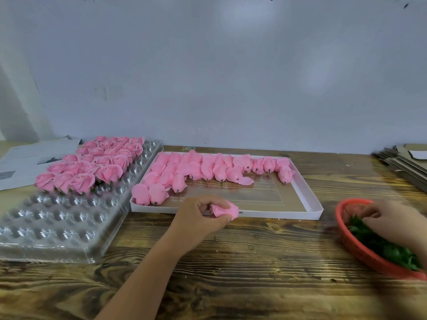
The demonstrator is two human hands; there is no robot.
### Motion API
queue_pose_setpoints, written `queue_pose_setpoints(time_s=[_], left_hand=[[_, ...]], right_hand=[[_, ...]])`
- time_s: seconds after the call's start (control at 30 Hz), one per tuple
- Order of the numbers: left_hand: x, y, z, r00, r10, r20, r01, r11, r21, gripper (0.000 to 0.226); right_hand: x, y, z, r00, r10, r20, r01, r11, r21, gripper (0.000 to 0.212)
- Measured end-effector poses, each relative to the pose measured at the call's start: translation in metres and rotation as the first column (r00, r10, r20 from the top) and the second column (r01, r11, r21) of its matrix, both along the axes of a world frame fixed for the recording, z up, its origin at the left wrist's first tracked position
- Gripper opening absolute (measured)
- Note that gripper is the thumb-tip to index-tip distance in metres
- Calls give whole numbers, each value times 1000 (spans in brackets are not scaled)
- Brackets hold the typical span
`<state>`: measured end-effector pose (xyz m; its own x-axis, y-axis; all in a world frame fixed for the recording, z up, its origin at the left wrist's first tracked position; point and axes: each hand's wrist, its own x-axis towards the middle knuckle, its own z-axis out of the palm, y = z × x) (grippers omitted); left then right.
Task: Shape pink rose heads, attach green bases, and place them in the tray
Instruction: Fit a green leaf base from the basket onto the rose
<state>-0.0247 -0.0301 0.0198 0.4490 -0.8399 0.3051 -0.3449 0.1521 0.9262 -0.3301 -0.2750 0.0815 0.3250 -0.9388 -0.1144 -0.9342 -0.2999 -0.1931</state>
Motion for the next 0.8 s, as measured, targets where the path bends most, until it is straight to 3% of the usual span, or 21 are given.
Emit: queue_pose_setpoints(time_s=[0.17,0.37,0.47,0.63,0.73,0.8], left_hand=[[2,-1,-2,1000,3,1,-3,1000,10,34],[3,0,-2,1000,2,-15,-2,1000,10,30],[3,0,-1,999,5,-33,-4,1000,13,29],[2,1,0,999,0,-39,0,1000,-1,30],[2,2,2,999,-2,-42,1,1000,-27,31],[2,2,3,999,-1,-47,0,1000,-31,31]], right_hand=[[9,-7,-12,973,90,-211,-80,995,53,51],[8,-19,-10,943,87,-321,-88,996,13,42],[2,-25,-9,956,80,-283,-88,996,-18,28],[-8,-33,-4,995,77,-55,-76,997,23,27],[-15,-33,-2,986,150,-69,-146,987,61,14],[-18,-33,-1,981,170,-93,-166,985,52,16]])
